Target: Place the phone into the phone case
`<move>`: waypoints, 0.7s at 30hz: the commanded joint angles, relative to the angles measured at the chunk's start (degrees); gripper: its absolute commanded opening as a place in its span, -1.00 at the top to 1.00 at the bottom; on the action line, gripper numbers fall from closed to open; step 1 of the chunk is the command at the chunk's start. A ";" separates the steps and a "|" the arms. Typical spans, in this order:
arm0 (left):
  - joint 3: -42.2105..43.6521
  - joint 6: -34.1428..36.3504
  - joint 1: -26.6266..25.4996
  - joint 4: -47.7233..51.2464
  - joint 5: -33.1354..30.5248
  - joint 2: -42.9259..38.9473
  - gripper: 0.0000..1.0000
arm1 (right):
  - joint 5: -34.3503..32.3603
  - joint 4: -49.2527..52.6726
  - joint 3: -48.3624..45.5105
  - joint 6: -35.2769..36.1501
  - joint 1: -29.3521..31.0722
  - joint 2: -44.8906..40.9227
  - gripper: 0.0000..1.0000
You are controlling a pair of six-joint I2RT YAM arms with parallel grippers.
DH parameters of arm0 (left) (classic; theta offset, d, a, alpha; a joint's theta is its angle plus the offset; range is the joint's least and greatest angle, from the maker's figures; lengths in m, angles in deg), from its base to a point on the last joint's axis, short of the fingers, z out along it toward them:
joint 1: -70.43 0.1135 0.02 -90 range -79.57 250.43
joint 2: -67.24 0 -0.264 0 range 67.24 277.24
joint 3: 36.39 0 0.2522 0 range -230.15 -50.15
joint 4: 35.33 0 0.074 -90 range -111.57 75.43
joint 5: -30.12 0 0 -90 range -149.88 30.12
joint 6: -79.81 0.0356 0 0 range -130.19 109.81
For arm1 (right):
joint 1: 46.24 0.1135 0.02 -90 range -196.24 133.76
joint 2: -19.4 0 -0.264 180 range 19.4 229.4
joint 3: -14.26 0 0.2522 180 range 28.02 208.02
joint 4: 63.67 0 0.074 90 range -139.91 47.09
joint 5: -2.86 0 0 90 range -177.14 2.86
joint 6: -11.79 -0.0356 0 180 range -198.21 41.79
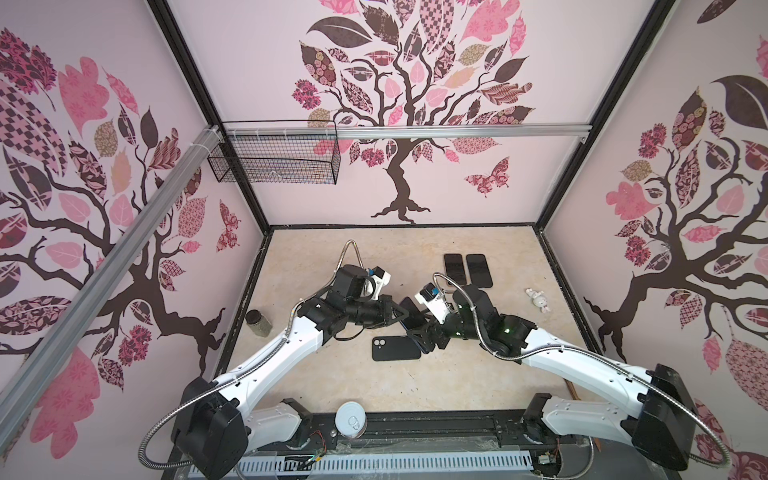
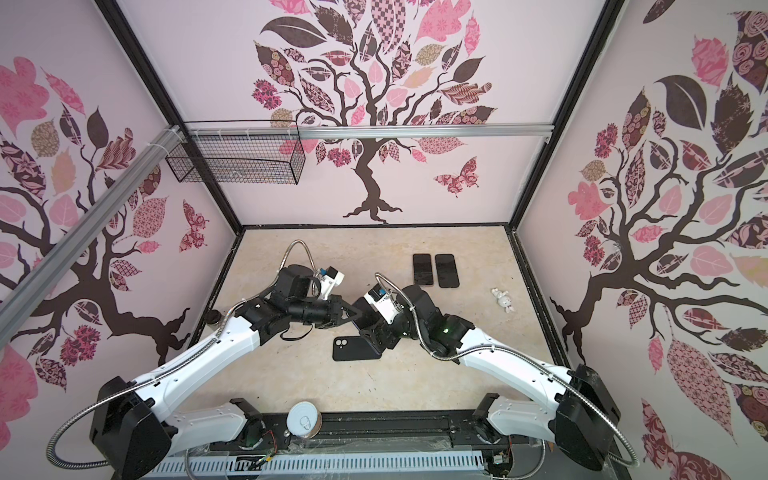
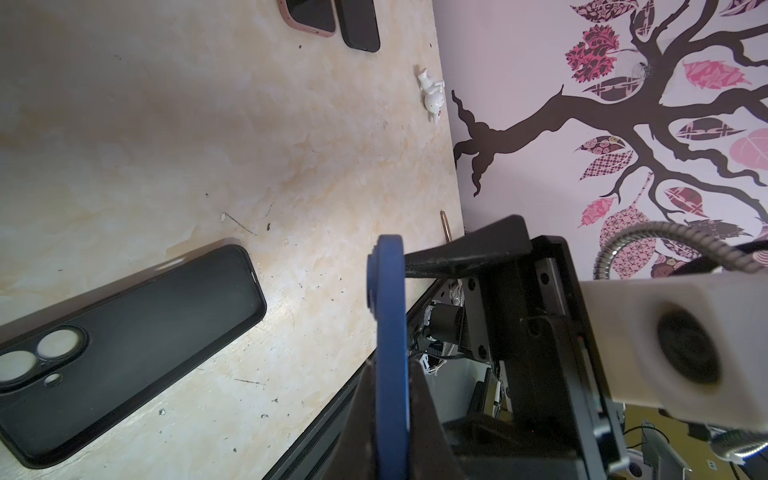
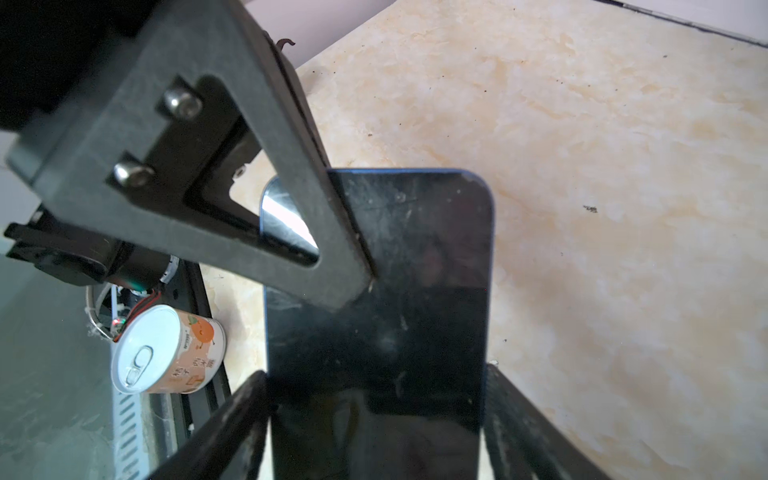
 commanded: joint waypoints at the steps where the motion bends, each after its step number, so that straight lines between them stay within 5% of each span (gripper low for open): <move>1: -1.68 1.94 0.07 -1.54 0.01 -1.83 1.00 | -4.46 -1.48 0.23 -1.95 -0.07 -2.89 -0.99; 13: 5.48 2.12 4.01 -5.17 -10.27 -11.87 1.00 | -3.40 -4.43 -4.62 -14.19 -0.26 -8.76 -0.99; 21: 14.88 -2.88 9.49 -15.29 -10.41 -21.14 1.00 | 8.20 -28.86 -15.56 -36.00 -7.47 -9.02 -0.99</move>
